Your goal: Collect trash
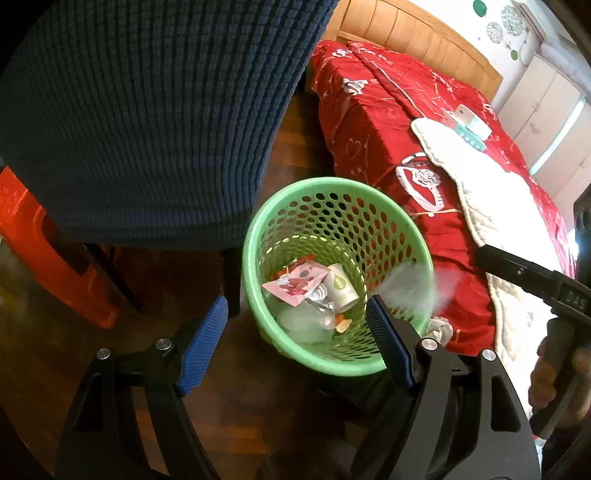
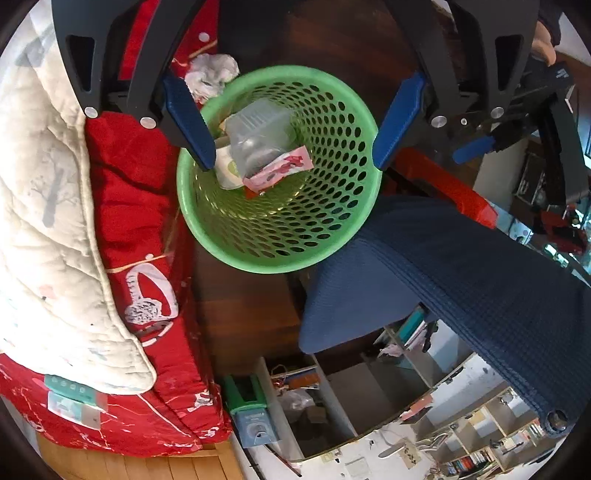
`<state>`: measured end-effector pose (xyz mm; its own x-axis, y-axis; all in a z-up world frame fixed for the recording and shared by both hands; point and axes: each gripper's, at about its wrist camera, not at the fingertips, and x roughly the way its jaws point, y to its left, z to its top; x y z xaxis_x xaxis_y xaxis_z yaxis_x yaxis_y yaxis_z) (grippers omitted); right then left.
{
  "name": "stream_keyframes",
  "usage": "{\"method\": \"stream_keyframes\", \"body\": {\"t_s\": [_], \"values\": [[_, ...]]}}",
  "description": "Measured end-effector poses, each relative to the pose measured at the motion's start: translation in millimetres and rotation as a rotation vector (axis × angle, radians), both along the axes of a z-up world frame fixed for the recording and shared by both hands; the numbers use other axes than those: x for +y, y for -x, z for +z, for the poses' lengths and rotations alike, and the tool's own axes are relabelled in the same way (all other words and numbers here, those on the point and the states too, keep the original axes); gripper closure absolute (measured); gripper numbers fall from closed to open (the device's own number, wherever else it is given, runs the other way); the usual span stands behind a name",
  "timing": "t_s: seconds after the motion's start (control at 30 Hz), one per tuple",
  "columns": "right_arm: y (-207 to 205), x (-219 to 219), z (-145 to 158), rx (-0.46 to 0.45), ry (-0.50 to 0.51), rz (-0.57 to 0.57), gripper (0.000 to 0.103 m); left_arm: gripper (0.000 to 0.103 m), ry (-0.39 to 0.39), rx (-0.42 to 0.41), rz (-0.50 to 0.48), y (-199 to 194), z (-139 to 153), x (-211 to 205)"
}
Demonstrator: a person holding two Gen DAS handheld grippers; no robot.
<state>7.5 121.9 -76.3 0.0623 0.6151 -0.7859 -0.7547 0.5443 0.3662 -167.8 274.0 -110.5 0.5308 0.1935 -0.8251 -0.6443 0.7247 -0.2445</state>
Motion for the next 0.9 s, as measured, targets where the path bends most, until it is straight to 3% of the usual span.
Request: {"method": "stream_keyframes", "body": {"t_s": [0.13,0.33,0.67,0.9], "values": [[2,-6,3,0.001,-0.003,-0.002,0.019,0.027,-0.004,-0.008,-0.009,-2,3,-4],[0,-37,16,-0.076,0.032,-0.028,0.015,0.024,-0.030,-0.012,-0.031,-11,12,-15],[-3,-110,37,-0.233,0.121,-0.183,0.010,0.020,-0.096,-0.033,-0.147,-47,32,-58],[-6,-158,51,-0.266,0.139,-0.315,0.009,0.015,-0.141,-0.074,-0.273,-86,54,-104]]}}
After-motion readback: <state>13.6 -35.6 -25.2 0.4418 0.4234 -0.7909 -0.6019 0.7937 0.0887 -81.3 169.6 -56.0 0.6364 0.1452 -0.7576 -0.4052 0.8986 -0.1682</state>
